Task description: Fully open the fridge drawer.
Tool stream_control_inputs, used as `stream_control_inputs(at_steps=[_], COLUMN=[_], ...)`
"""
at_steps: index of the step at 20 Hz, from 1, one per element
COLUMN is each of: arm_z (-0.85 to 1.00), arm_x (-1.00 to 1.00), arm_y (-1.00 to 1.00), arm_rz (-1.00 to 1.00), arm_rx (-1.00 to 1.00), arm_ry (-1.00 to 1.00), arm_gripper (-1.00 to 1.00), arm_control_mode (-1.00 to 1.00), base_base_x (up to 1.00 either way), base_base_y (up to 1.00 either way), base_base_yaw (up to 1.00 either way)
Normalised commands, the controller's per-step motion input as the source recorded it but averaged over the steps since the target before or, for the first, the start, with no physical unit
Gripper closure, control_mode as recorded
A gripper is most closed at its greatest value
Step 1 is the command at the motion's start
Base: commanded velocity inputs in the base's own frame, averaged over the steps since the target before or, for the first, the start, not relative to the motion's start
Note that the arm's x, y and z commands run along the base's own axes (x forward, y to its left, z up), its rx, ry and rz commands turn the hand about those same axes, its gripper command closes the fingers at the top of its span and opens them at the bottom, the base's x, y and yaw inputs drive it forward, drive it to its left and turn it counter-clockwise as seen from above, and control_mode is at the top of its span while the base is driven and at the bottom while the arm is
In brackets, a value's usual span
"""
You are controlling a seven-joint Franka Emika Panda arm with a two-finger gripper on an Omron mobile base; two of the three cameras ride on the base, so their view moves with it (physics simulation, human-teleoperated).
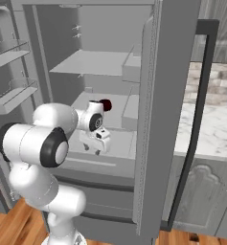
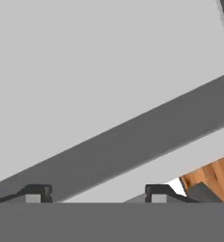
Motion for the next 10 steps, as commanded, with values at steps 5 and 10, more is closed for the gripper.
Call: stream_control_inputs(at_steps=[5,10], arm_z=[-0.45,-0.48], arm_x=[-1.00,-1.00], arm_y=[-0.14,-0.18], arm_rz=[0.00,0.00], arm_rx=[0.00,0.00], arm_ry=[0.22,0.19], arm_gripper=[-1.00,-1.00], arm_control_mode=[-1.00,-1.00], base_base_x=[0.00,0.00], base_base_y=[0.00,0.00], base_base_yaw=[0.00,0.00])
